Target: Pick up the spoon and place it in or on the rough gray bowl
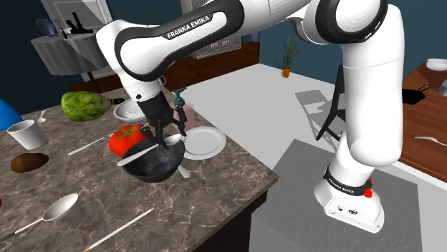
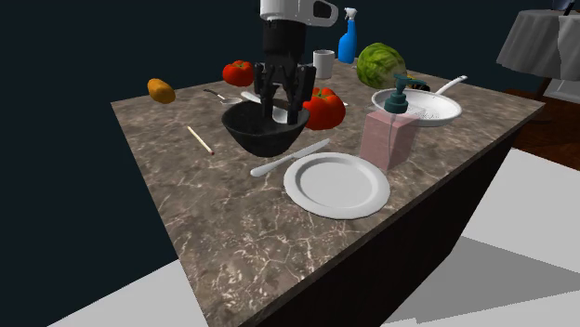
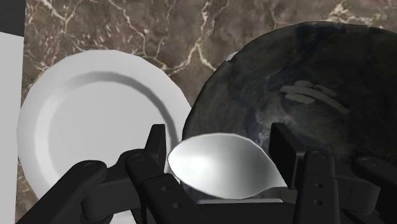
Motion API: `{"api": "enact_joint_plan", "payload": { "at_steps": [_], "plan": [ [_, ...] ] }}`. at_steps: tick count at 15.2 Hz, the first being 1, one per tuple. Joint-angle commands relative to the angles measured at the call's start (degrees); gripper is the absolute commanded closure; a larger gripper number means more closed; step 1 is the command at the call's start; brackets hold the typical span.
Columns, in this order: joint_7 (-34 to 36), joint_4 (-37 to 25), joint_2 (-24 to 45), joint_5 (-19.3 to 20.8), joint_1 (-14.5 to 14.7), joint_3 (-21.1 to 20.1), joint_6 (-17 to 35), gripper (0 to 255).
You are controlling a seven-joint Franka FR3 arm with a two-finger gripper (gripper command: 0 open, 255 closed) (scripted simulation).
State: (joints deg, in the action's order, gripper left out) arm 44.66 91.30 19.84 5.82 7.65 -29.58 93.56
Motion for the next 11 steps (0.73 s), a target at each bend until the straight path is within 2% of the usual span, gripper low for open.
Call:
{"api": "enact_joint_plan", "payload": {
  "at_steps": [1,6,7,11],
  "plan": [
    [0.0,0.2,0.1,0.0,0.0,0.0,0.3,255],
    [0.0,0.2,0.1,0.0,0.0,0.0,0.3,255],
    [0.0,0.2,0.1,0.0,0.0,0.0,0.3,0],
    [0.0,0.2,0.1,0.0,0.0,0.0,0.3,0]
  ]
}}
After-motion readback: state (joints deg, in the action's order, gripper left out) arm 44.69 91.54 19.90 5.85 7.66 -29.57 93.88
